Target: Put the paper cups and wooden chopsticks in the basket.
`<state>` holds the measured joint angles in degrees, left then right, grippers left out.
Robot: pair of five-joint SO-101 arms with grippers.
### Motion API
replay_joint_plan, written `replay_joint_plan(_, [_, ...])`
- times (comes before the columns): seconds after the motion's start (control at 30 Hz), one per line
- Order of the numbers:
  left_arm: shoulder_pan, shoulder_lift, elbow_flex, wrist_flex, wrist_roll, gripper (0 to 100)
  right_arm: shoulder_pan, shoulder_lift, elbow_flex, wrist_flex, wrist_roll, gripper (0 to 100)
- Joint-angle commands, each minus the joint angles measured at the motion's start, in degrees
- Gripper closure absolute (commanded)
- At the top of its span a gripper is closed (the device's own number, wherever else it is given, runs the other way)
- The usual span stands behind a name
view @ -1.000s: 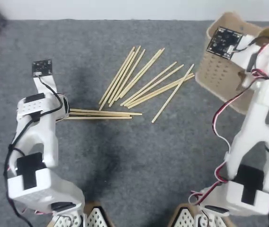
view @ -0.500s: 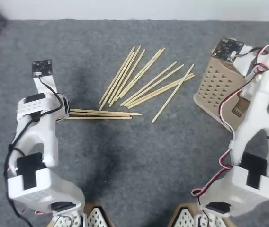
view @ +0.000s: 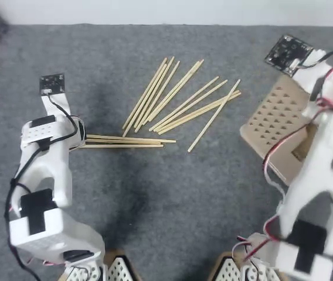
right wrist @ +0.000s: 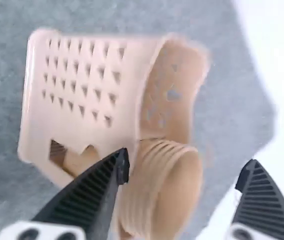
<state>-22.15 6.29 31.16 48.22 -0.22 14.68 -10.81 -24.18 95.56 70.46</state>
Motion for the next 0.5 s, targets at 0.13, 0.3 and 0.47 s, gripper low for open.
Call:
replay_joint_plan(0.13, [0.0,-2.0,-0.1,-1.0,0.5,90,-1.3,-3.8,5.1,-1.2,2.8,65.2])
replay_joint_plan(0.3, [0.0,-2.0,-0.2,-1.0,0.5,90,-6.8,-3.7,5.1,-1.3,-0.8,65.2])
replay_joint_plan(0.47, [0.0,-2.0,-0.1,-1.0,0.5,90,-14.3,-0.8,6.4,-4.0,-5.5,65.3])
